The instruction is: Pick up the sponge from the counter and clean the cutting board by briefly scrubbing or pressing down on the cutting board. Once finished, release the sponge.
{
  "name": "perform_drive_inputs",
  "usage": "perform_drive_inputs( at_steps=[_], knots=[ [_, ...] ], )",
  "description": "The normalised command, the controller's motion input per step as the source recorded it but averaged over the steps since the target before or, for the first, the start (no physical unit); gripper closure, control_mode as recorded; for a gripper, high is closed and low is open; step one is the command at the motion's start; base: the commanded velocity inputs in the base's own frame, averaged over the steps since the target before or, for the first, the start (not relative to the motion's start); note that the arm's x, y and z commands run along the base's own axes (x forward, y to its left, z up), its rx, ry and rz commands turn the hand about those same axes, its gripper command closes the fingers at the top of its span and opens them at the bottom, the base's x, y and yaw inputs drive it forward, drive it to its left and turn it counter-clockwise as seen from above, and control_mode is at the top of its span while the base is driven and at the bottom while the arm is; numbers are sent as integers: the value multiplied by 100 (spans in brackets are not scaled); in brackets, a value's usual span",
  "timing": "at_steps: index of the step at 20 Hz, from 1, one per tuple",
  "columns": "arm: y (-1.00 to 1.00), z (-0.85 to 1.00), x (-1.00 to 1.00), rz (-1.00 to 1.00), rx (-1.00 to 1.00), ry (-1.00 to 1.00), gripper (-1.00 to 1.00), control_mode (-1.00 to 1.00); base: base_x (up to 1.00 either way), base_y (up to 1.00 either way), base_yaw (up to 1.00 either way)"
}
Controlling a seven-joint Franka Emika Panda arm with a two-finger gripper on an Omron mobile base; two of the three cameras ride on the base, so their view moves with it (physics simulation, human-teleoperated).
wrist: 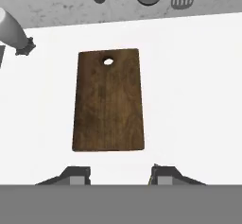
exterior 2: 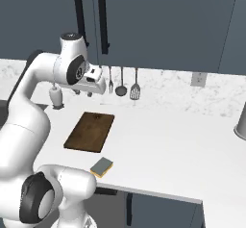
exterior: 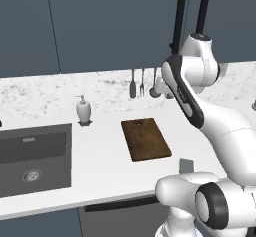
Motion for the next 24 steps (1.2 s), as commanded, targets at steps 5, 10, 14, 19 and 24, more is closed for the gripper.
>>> perform_drive_inputs(
  at_steps=[5,10,14,19,24],
  knots=[
    [-22,-29,-11,-4,-1,1,-100,-100,0,0,0],
    [-98,-100,-2,-26,0,6,-100,-100,0,0,0],
    [-59,-100,0,-30,0,13,-100,-100,0,0,0],
    [-6,-100,-3,-22,0,3,-100,-100,0,0,0],
    [0,-100,-25,-9,0,0,-100,-100,0,0,0]
  ],
)
